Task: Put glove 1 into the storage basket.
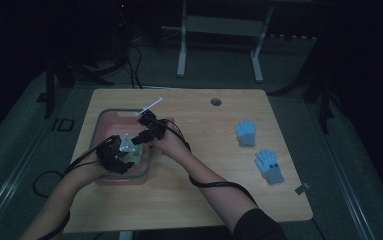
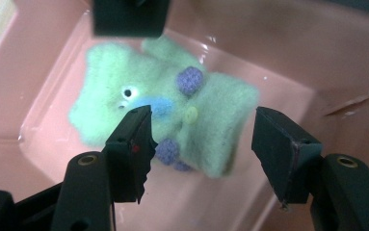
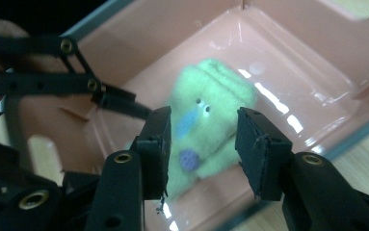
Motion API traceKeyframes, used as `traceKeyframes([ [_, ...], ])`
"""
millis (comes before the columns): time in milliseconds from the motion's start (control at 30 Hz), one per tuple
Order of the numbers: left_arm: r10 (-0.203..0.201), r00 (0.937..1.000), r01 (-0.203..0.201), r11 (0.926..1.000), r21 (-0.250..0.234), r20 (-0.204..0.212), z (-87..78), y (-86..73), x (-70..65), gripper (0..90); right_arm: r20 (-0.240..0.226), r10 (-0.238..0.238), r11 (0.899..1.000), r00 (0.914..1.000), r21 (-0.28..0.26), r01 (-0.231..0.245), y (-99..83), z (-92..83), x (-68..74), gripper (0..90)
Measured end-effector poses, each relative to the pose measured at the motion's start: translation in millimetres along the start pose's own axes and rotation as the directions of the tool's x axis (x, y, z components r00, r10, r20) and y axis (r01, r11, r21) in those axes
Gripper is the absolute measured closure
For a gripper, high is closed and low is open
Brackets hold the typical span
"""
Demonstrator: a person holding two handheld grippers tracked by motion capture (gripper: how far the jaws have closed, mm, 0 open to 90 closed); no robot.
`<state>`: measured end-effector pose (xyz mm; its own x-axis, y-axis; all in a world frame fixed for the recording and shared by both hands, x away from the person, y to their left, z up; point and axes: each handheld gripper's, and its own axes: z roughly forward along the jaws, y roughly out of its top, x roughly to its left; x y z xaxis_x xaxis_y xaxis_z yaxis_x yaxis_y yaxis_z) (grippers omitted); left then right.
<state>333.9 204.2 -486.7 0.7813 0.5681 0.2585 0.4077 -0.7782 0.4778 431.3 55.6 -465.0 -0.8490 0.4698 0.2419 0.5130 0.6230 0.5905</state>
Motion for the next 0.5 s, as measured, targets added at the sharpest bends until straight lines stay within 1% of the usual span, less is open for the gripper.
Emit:
traceKeyframes([
  [33, -0.020, 0.9998, 0.020, 0.9997, -0.013, 0.002, -3.8, 1.2, -0.4, 39.1, -0.003, -0.007, 1.000, 1.0000, -0.007, 0.007, -0.9, -5.1, 1.2, 55.1],
  [100, -0.046, 0.9989, 0.046, 0.9982, -0.038, -0.003, -10.4, 3.9, -1.4, 39.0, -0.009, -0.022, 1.000, 0.9997, -0.022, 0.022, -2.9, -14.7, 3.1, 53.1],
  [167, -0.057, 0.9983, 0.056, 0.9973, -0.048, -0.010, -15.7, 7.4, -2.8, 38.3, -0.013, -0.038, 0.999, 0.9992, -0.033, 0.037, -5.1, -23.6, 4.7, 51.6],
  [200, -0.068, 0.9977, 0.067, 0.9960, -0.060, -0.004, -18.3, 9.3, -3.6, 38.0, -0.020, -0.041, 0.998, 0.9990, -0.038, 0.040, -6.3, -27.6, 5.5, 50.6],
  [267, -0.092, 0.9957, 0.092, 0.9922, -0.084, -0.001, -23.4, 13.4, -5.6, 38.0, -0.019, -0.063, 0.997, 0.9978, -0.043, 0.062, -9.7, -34.7, 7.1, 50.0],
  [333, -0.100, 0.9950, 0.100, 0.9887, -0.112, 0.008, -28.5, 17.5, -8.0, 38.4, -0.018, -0.075, 0.996, 0.9970, -0.045, 0.074, -14.4, -41.1, 7.5, 48.9],
  [367, -0.102, 0.9948, 0.101, 0.9879, -0.117, 0.005, -30.4, 19.9, -9.7, 38.6, -0.020, -0.081, 0.996, 0.9965, -0.044, 0.080, -16.8, -44.0, 6.7, 48.9],
  [433, -0.099, 0.9949, 0.101, 0.9863, -0.130, 0.019, -33.0, 24.8, -13.6, 38.6, -0.015, -0.081, 0.996, 0.9966, -0.049, 0.080, -22.3, -50.6, 4.4, 48.6],
  [500, -0.096, 0.9950, 0.099, 0.9862, -0.133, 0.030, -33.6, 30.0, -18.3, 38.6, -0.015, -0.077, 0.996, 0.9969, -0.054, 0.076, -28.0, -57.5, 1.4, 48.6],
])
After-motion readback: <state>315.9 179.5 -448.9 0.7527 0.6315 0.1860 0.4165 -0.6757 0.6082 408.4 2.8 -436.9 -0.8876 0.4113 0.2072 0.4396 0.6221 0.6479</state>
